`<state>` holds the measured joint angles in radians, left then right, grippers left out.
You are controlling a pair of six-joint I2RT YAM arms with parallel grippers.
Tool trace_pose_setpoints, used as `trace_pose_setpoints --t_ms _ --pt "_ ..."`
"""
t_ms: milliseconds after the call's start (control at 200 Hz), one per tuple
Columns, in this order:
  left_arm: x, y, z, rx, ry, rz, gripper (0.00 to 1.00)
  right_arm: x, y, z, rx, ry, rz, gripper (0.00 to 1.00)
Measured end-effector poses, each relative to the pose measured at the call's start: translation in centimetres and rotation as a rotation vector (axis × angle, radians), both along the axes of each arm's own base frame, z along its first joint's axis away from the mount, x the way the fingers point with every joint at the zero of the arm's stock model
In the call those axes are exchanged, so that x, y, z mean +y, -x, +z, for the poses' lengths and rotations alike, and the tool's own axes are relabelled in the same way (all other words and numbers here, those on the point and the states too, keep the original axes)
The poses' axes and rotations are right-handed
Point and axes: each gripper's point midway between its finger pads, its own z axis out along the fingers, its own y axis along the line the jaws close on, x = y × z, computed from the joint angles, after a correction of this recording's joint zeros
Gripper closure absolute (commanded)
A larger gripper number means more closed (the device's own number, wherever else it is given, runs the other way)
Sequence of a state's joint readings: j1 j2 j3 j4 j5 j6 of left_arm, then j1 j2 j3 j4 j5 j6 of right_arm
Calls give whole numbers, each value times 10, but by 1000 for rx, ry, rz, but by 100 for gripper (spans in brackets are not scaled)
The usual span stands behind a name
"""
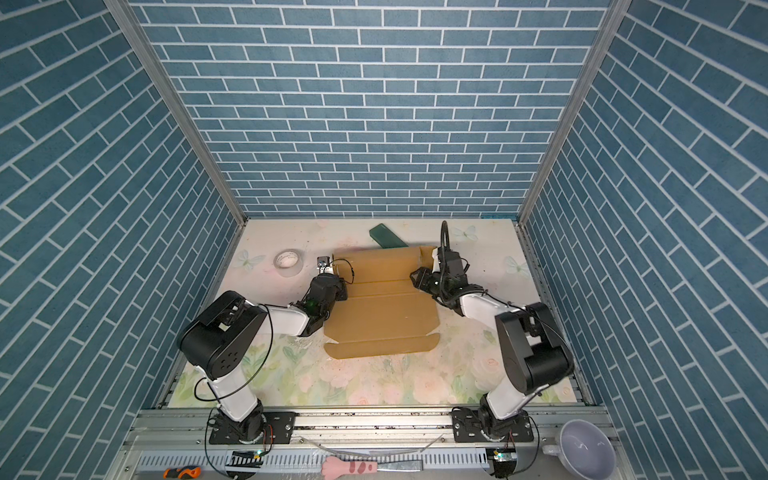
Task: Fold the paper box
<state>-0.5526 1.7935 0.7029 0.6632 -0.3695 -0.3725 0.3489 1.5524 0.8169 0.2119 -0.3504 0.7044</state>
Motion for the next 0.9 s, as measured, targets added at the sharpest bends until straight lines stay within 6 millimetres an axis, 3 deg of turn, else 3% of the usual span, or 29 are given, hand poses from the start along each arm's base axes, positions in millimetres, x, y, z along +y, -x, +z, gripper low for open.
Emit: trace_pose_setpoints --t_ms 220,290,360,435,530,720,900 --pt "0 -1 -1 5 -3 -20 100 -41 27 66 -92 -44 25 49" --pt "0 -2 -1 6 -5 -26 100 -56 31 81 -108 -53 5 54" --pt "0 -3 0 7 -4 -32 100 -79 23 89 -96 -47 -50 58" --pt "-1 -4 0 10 -3 -39 100 -101 1 90 -69 -45 -109 62" --pt "-2 -5 0 15 -1 -49 100 -114 -27 72 -7 -68 -151 65" --pt "-6 -7 0 17 3 -64 100 -110 -61 -2 209 -124 -159 64" --pt "-12 -12 0 20 3 -84 100 -94 -89 -27 269 -207 -104 62"
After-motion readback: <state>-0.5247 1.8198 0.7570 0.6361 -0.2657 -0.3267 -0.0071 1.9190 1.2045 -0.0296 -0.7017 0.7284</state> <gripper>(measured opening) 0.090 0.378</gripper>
